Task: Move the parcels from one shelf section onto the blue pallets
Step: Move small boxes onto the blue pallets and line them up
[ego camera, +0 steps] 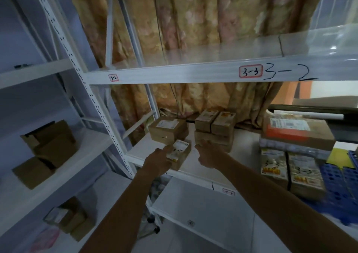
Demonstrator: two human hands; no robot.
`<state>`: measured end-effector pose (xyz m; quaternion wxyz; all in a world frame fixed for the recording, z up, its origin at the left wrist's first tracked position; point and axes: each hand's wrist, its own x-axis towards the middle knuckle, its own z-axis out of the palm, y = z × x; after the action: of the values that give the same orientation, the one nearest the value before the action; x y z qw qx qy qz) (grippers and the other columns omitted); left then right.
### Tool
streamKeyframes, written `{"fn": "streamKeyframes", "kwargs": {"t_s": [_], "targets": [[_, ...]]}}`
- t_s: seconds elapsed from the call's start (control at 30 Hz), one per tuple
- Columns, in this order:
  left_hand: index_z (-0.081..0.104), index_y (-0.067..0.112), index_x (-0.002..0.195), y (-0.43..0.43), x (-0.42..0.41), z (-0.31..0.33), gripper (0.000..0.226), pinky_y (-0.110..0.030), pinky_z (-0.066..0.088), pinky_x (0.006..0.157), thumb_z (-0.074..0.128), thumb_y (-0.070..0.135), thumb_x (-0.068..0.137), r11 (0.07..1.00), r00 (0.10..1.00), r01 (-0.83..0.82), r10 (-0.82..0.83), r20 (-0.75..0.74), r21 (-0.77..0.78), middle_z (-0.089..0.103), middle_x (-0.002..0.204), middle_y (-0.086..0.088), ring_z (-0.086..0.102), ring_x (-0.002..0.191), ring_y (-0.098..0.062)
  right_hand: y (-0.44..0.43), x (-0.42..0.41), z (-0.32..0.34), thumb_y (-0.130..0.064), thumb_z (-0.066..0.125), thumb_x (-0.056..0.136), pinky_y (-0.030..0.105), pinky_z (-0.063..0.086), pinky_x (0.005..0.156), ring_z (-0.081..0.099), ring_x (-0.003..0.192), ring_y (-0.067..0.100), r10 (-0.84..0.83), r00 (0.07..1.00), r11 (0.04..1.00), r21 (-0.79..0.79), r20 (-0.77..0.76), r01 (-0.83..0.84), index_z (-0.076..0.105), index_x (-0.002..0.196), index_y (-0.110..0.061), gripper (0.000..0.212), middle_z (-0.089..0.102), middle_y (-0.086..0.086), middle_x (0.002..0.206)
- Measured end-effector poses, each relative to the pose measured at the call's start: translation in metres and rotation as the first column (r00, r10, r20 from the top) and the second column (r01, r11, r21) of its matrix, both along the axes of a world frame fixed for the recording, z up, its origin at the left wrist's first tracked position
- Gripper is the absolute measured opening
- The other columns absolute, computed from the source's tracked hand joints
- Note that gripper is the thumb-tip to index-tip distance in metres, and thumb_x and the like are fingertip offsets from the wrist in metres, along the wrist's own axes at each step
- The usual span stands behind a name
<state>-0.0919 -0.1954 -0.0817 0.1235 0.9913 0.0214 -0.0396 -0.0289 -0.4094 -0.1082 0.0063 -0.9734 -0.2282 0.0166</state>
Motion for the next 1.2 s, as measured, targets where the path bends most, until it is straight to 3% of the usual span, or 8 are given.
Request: {"fn": "streamKeyframes", "kwargs": {"t_s": [0.37,0.53,0.63,0.7,0.8,0.97,1.2], "targets": [[0.024,0.025,0.155,0.028,0.102,-0.036,0.072,-0.040,0.042,0.104,0.058,0.014,0.093,0.986,0.986,0.163,-0.163,-0.031,-0.026,0.042,0.146,-0.015,0.047,0.129,-0.033,0.050,0.053,-0.002,-0.033,0.044,0.099,0.043,0.041,0.101,0.042,0.130,0.033,-0.078,0.997,0.996,-0.036,0.012,0.078,0.047,0.135,-0.012,0.042,0.044,0.014,0.143],[0.029,0.022,0.153,0.040,0.139,-0.051,0.069,-0.042,0.043,0.104,0.057,0.009,0.091,0.961,0.959,0.270,-0.275,-0.073,-0.066,0.044,0.144,-0.017,0.047,0.129,-0.035,0.065,0.046,-0.011,-0.025,0.046,0.097,0.038,0.048,0.089,0.058,0.113,0.033,-0.214,0.977,0.976,-0.046,0.000,0.214,0.059,0.122,-0.007,0.034,0.061,0.015,0.124],[0.040,0.025,0.148,0.049,0.157,-0.060,0.065,-0.044,0.049,0.098,0.061,0.015,0.087,0.938,0.941,0.333,-0.336,-0.025,-0.092,0.052,0.138,-0.014,0.054,0.122,-0.033,0.076,0.047,-0.014,-0.028,0.047,0.095,0.039,0.052,0.086,0.061,0.107,0.032,-0.295,0.955,0.953,-0.063,0.017,0.296,0.063,0.119,-0.009,0.034,0.060,0.015,0.125],[0.038,0.024,0.149,0.053,0.163,-0.069,0.065,-0.044,0.048,0.099,0.060,0.016,0.089,0.917,0.920,0.384,-0.390,-0.037,-0.107,0.052,0.139,-0.016,0.053,0.123,-0.035,0.081,0.047,-0.014,-0.023,0.046,0.094,0.039,0.051,0.086,0.061,0.105,0.031,-0.343,0.939,0.937,-0.067,0.016,0.343,0.061,0.123,-0.010,0.035,0.056,0.014,0.128],[0.030,0.024,0.154,0.058,0.166,-0.083,0.066,-0.044,0.039,0.110,0.057,0.024,0.093,0.901,0.900,0.420,-0.429,-0.077,-0.112,0.036,0.153,-0.018,0.039,0.136,-0.039,0.084,0.042,-0.011,-0.014,0.046,0.093,0.041,0.051,0.089,0.060,0.105,0.031,-0.402,0.915,0.912,-0.075,0.021,0.402,0.057,0.130,-0.009,0.039,0.049,0.013,0.128],[0.028,0.023,0.153,0.052,0.164,-0.098,0.079,-0.048,0.031,0.115,0.055,0.061,0.089,0.884,0.875,0.461,-0.467,-0.129,-0.073,0.008,0.162,-0.020,0.024,0.144,-0.041,0.081,0.027,-0.010,-0.017,0.052,0.091,0.039,0.049,0.085,0.058,0.109,0.031,-0.500,0.866,0.866,-0.018,-0.022,0.500,0.048,0.136,-0.014,0.046,0.049,0.011,0.125],[0.023,0.026,0.155,0.041,0.156,-0.097,0.093,-0.050,0.032,0.113,0.060,0.070,0.082,0.903,0.896,0.410,-0.425,-0.132,-0.127,-0.009,0.164,-0.012,0.028,0.141,-0.044,0.068,0.008,-0.011,-0.015,0.050,0.091,0.035,0.046,0.082,0.057,0.111,0.030,-0.547,0.835,0.836,0.020,-0.059,0.549,0.037,0.146,-0.023,0.057,0.046,0.010,0.134]]}}
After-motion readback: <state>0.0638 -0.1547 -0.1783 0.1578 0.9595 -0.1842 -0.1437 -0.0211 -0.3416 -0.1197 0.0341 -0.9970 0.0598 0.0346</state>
